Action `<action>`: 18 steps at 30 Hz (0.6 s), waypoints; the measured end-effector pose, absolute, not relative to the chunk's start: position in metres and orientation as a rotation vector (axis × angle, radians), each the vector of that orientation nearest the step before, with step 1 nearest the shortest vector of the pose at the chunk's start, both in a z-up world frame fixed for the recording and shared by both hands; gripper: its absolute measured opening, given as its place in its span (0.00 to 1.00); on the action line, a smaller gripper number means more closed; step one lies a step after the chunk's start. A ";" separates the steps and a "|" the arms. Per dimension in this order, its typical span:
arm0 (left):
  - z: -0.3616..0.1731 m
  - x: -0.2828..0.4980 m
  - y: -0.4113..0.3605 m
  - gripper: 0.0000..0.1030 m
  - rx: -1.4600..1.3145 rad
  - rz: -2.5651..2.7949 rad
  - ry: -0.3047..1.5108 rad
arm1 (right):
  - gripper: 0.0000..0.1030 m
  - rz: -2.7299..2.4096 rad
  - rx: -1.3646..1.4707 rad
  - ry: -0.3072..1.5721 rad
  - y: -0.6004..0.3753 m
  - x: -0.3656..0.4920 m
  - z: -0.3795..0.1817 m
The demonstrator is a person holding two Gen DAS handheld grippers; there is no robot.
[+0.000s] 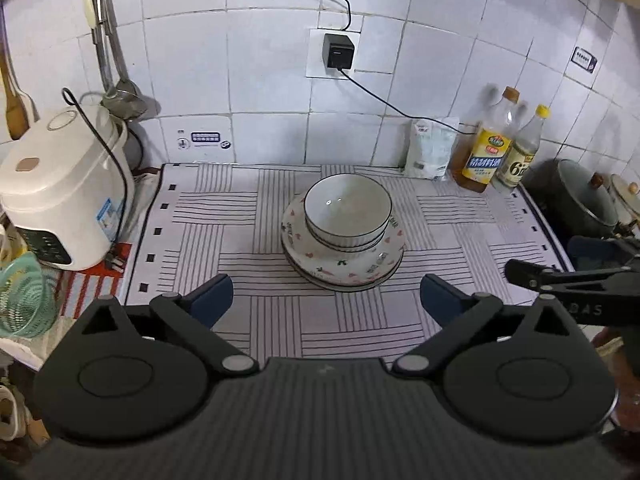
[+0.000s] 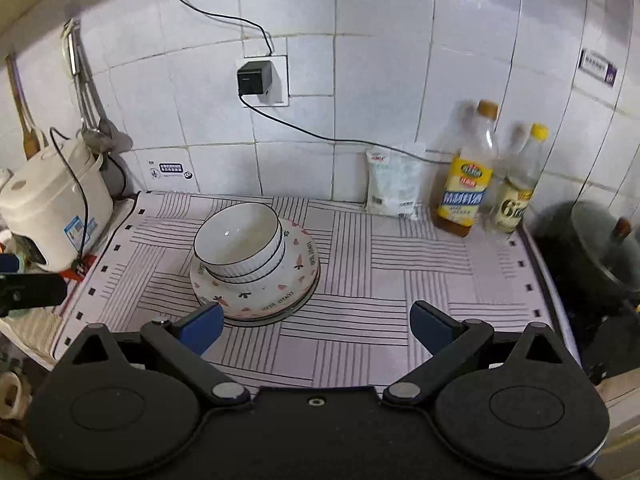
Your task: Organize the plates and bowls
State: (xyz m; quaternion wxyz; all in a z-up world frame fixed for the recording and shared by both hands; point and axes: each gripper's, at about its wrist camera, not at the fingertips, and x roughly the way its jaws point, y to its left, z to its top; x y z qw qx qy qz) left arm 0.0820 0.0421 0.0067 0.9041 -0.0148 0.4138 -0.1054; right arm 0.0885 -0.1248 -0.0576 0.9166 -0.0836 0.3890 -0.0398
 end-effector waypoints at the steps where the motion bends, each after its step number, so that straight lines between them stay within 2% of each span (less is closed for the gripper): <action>1: 0.007 0.080 0.042 0.98 -0.029 -0.214 0.856 | 0.98 -0.086 -0.179 0.795 -0.124 0.085 -0.056; 18: -0.003 0.056 0.035 0.99 0.015 -0.133 0.856 | 0.98 -0.104 -0.199 0.791 -0.123 0.063 -0.057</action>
